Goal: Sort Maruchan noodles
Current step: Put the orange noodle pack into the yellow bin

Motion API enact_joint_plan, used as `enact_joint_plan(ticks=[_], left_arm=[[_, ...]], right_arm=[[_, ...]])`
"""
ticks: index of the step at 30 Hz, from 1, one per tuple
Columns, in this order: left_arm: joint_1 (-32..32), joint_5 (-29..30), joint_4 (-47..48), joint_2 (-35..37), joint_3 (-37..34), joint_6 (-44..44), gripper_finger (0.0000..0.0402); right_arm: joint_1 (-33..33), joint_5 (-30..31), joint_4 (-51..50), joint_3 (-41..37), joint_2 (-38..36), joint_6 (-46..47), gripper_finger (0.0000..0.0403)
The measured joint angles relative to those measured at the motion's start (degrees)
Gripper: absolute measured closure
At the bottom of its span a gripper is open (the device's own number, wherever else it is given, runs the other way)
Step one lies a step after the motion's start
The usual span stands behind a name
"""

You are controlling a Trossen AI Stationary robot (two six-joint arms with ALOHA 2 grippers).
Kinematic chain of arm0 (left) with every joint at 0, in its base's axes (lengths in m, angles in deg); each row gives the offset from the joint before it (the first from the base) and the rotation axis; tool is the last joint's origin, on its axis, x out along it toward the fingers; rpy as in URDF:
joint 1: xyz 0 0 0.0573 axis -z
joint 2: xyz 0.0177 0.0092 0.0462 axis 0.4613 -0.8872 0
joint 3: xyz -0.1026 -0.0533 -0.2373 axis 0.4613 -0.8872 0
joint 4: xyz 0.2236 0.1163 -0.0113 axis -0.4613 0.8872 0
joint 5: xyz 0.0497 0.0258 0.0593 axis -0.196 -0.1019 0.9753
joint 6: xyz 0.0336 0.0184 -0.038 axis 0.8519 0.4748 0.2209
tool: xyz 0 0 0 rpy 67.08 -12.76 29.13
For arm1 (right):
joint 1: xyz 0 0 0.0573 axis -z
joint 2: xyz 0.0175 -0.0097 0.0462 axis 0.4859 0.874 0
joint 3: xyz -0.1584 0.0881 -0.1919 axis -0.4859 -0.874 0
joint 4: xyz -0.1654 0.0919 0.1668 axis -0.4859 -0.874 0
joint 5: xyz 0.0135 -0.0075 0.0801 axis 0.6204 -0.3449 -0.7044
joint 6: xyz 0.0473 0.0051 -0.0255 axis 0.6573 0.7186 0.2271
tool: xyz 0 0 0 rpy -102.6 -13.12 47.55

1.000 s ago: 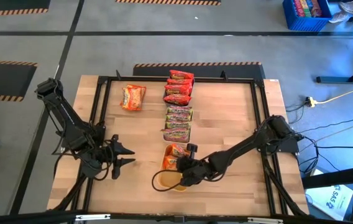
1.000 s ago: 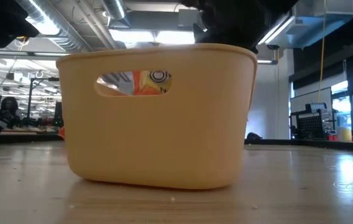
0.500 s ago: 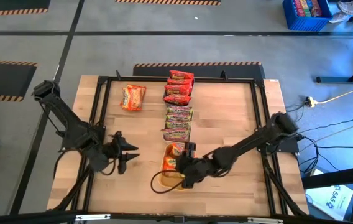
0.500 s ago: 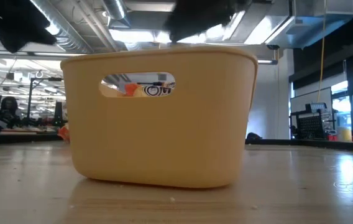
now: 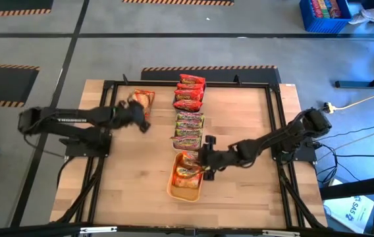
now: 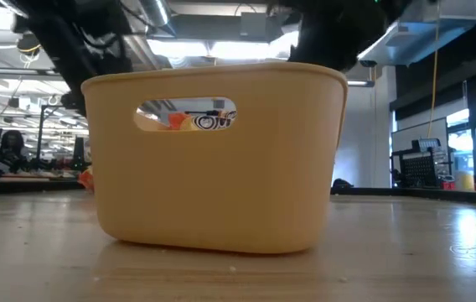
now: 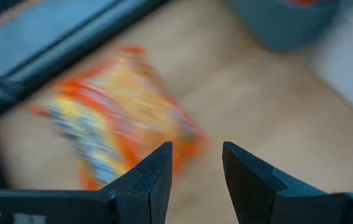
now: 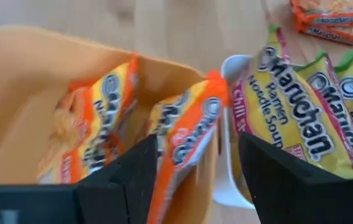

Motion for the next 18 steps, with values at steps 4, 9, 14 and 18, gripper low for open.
enact_joint_plan(ticks=[4,9,14,18], left_arm=[[-14.1,0.0,-4.7,0.0,0.0,8.5,0.0266],[-28.2,-5.6,-17.1,-1.3,0.0,16.0,0.0266],[-39.5,-20.4,-25.2,-7.7,1.5,16.9,0.0266],[-44.2,-21.5,-22.8,-16.2,6.9,18.1,0.0266]], right_arm=[[3.1,-4.1,10.7,-6.7,-0.4,0.1,0.0203],[5.4,-7.8,14.5,-8.8,-0.4,3.2,0.0205],[5.2,-7.7,15.4,-8.8,-0.4,3.8,0.0205],[5.1,-7.8,16.4,-8.8,-0.4,5.1,0.0205]])
